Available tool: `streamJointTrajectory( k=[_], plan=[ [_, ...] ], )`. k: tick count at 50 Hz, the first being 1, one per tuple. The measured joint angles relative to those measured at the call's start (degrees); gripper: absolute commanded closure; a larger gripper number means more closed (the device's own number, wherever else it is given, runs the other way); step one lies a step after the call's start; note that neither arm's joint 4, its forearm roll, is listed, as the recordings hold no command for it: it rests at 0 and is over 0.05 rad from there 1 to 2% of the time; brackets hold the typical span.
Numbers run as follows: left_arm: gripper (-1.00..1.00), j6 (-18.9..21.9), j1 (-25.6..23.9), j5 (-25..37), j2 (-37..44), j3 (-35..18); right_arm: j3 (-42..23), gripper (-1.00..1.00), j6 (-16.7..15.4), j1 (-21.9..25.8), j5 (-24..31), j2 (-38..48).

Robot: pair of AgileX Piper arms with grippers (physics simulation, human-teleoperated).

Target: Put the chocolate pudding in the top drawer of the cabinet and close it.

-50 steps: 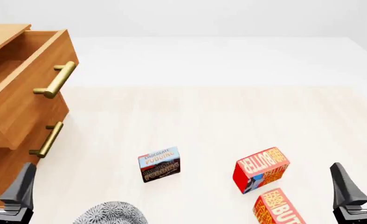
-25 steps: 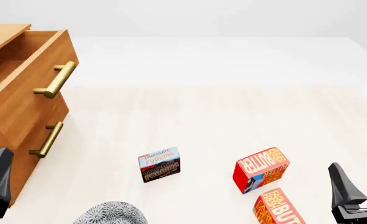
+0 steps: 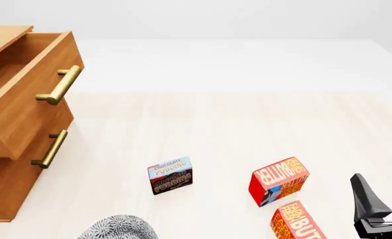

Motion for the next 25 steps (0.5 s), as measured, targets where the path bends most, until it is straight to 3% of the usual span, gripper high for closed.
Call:
streamJointTrajectory(
  k=[17, 25],
  plan=[
    [-1.0, 1.6, -2.2, 4.4, 5.0, -11.3, 0.0, -1.0, 0.0, 0.0, -0.1, 0.1],
    [-1.0, 4.4, -3.2, 7.1, 7.5, -16.7, 0.0, -1.0, 0.0, 0.0, -0.2, 0.2]
  ],
)
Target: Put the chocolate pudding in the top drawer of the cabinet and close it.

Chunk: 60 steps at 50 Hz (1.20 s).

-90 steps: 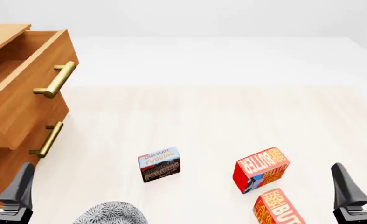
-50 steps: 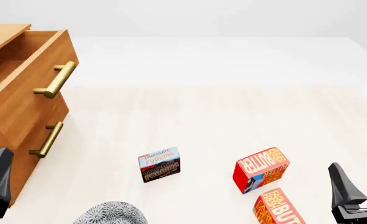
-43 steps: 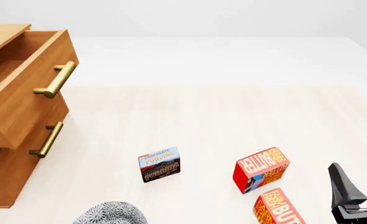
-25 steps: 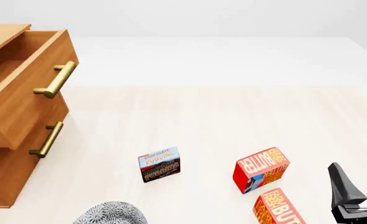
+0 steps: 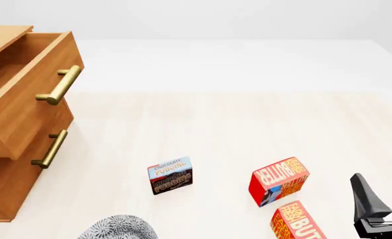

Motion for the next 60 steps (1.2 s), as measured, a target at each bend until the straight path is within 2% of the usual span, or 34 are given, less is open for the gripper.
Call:
streamJointTrajectory(
  k=[12, 26, 41, 60],
  plan=[
    [-1.0, 2.5, -1.2, 5.8, 5.8, -10.5, 0.0, -1.0, 0.0, 0.0, -0.1, 0.1],
    [-1.0, 3.4, 0.2, 14.8, 14.2, -22.8, 0.0, -1.0, 0.0, 0.0, -0.1, 0.1],
    [-1.0, 4.8, 3.0, 24.5, 23.1, -30.6, 0.0, -1.0, 0.0, 0.0, -0.1, 0.1],
    [-1.0, 5.4, 3.5, 37.5, 31.8, -41.0, 0.0, -1.0, 0.0, 0.0, -0.1, 0.1]
  ],
)
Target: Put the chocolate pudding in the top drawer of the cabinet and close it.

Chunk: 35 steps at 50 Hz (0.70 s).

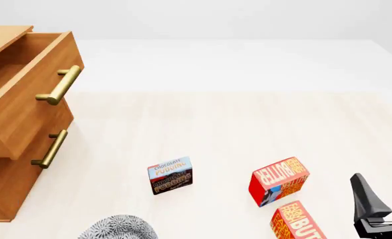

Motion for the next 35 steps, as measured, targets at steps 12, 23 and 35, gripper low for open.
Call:
streamJointTrajectory(
  k=[12, 23, 35],
  plan=[
    [-1.0, -2.2, -0.8, 5.9, 5.3, -5.9, 0.0, -1.0, 0.0, 0.0, 0.0, 0.0],
    [-1.0, -5.3, -1.1, 9.2, 9.7, -8.2, 0.0, -1.0, 0.0, 0.0, 0.0, 0.0],
    [-1.0, -6.8, -0.7, 9.8, 13.0, -7.8, 0.0, -1.0, 0.0, 0.0, 0.0, 0.0]
  ],
)
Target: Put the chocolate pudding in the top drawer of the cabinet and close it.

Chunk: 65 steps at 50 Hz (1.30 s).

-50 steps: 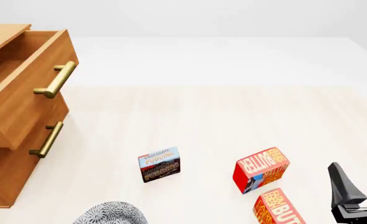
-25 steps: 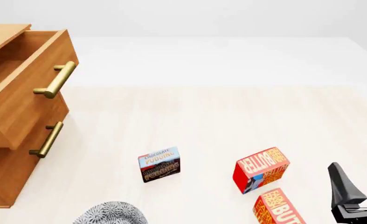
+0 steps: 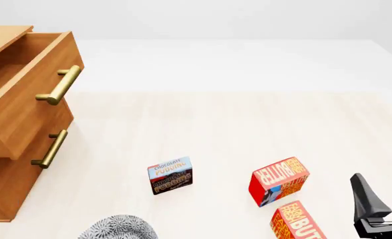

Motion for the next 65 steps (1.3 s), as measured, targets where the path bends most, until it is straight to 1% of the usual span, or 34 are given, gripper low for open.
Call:
streamJointTrajectory(
  k=[11, 30, 38, 54, 65],
  plan=[
    [-1.0, -0.3, 0.1, -0.5, 2.5, 0.8, 0.0, -1.0, 0.0, 0.0, 0.0, 0.0],
    [-1.0, -0.6, 0.3, -4.3, 5.5, 4.5, 0.0, -1.0, 0.0, 0.0, 0.0, 0.0],
    [-1.0, -0.6, 0.1, -6.0, 5.8, 6.8, 0.0, -1.0, 0.0, 0.0, 0.0, 0.0],
    [-1.0, -1.1, -1.0, -10.2, 5.7, 13.6, 0.0, -1.0, 0.0, 0.0, 0.0, 0.0],
    [-1.0, -1.5, -1.3, -12.6, 5.9, 16.9, 0.0, -1.0, 0.0, 0.0, 0.0, 0.0]
  ],
)
